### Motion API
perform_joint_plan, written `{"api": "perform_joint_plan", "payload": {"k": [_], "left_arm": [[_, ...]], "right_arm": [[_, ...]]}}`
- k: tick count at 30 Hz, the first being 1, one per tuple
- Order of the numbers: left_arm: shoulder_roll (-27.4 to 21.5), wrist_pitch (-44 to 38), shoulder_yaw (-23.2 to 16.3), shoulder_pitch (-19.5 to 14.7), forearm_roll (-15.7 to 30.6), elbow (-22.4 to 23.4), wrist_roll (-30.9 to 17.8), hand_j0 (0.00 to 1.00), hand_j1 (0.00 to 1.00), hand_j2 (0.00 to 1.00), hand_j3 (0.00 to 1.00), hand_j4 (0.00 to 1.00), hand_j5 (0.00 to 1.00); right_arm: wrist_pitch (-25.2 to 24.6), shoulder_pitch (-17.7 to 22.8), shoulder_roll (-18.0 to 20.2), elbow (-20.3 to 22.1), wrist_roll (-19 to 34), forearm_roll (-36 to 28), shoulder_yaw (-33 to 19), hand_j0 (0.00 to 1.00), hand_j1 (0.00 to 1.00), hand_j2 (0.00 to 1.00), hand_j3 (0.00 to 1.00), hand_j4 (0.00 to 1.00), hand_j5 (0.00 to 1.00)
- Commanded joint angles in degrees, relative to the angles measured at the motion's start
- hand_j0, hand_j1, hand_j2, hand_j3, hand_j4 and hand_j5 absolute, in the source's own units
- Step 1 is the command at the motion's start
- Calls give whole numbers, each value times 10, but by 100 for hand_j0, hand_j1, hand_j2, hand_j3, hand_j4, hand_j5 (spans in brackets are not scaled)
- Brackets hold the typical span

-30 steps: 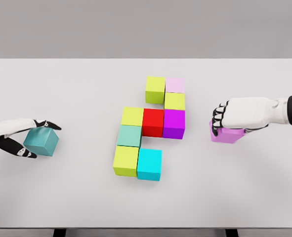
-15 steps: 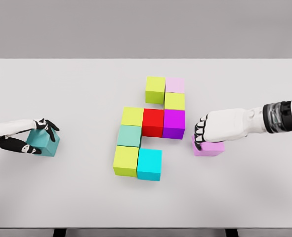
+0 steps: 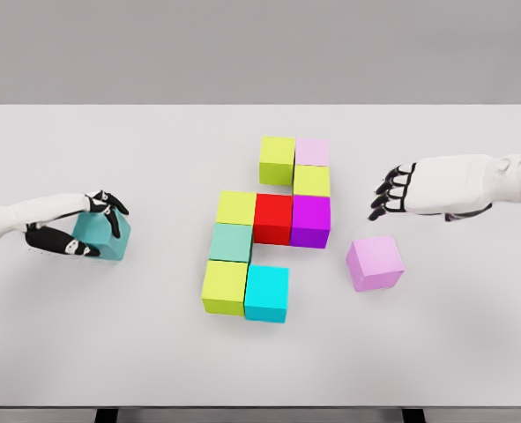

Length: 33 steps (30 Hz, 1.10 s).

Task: Assemble the squares on the desktop into the number 2

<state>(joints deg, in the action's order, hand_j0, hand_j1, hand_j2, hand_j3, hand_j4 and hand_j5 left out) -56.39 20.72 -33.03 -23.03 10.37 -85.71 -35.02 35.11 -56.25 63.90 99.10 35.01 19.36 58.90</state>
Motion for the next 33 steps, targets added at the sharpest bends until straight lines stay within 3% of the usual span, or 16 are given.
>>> {"api": "perform_joint_plan", "payload": {"k": [1, 9, 15, 20, 33], "left_arm": [[25, -19, 0, -3, 3, -2, 0, 42, 42, 42, 42, 42, 42], [92, -38, -4, -53, -35, 12, 0, 38, 38, 38, 38, 38, 38], [171, -39, -6, -108, -102, 86, 0, 38, 38, 38, 38, 38, 38], [216, -41, -6, -140, -154, 124, 0, 38, 38, 38, 38, 38, 38], [232, -49, -5, -163, -156, 136, 0, 38, 38, 38, 38, 38, 38]], "right_arm": [[-1, 1, 40, -12, 0, -1, -7, 100, 100, 100, 100, 100, 100], [-1, 8, 40, -14, 0, 4, 46, 100, 100, 100, 100, 100, 100], [-1, 10, 38, 4, 0, 6, 71, 100, 100, 100, 100, 100, 100], [-1, 25, 11, 16, 0, 7, 75, 100, 100, 100, 100, 100, 100], [-1, 28, 11, 20, 0, 7, 112, 100, 100, 100, 100, 100, 100]]}}
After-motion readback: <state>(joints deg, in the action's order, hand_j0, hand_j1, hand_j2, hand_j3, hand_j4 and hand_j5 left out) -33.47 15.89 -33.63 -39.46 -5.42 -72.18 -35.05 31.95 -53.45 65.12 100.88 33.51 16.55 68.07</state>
